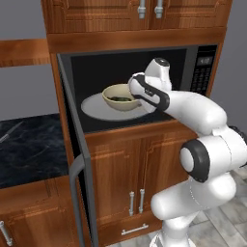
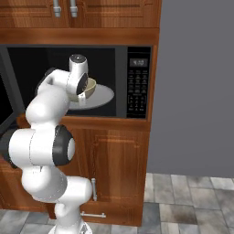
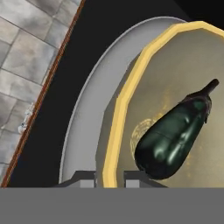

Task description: Pick the eggplant from the sink and place it in the bowl. Then pick the bowl and place it in the microwave. Then close the microwave door and press the start button.

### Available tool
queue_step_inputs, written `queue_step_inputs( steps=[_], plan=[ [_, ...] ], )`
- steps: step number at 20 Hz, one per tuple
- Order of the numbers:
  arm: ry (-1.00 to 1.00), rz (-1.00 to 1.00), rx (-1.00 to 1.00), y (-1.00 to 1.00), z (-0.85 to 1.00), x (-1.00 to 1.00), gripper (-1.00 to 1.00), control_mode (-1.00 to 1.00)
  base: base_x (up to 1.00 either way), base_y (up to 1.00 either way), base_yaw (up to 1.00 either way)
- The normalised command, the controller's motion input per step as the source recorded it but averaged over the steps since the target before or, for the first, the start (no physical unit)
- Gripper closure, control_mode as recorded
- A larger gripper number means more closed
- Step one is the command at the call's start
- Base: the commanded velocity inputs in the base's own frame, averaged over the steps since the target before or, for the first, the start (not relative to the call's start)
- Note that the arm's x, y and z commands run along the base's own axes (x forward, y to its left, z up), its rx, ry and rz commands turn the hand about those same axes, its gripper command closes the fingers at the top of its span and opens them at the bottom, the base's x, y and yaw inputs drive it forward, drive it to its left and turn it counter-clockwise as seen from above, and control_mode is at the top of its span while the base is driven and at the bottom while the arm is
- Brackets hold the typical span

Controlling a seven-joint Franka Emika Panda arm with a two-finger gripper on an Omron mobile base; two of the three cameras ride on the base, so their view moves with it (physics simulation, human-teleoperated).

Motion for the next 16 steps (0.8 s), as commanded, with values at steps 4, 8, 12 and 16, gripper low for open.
queue_step_inputs(
  steps=[4, 8, 12, 16],
  plan=[
    [0.0, 0.0, -0.05, 0.19, -0.34, 0.13, 1.0, -1.0, 0.0, 0.0, 0.0],
    [0.0, 0.0, -0.03, 0.08, -0.27, 0.12, 1.0, -1.0, 0.0, 0.0, 0.0],
    [0.0, 0.0, 0.0, 0.0, -0.03, -0.09, -1.0, -1.0, 0.0, 0.0, 0.0],
    [-0.04, 0.0, 0.0, 0.0, 0.04, -0.3, -1.0, -1.0, 0.0, 0.0, 0.0]
  ],
)
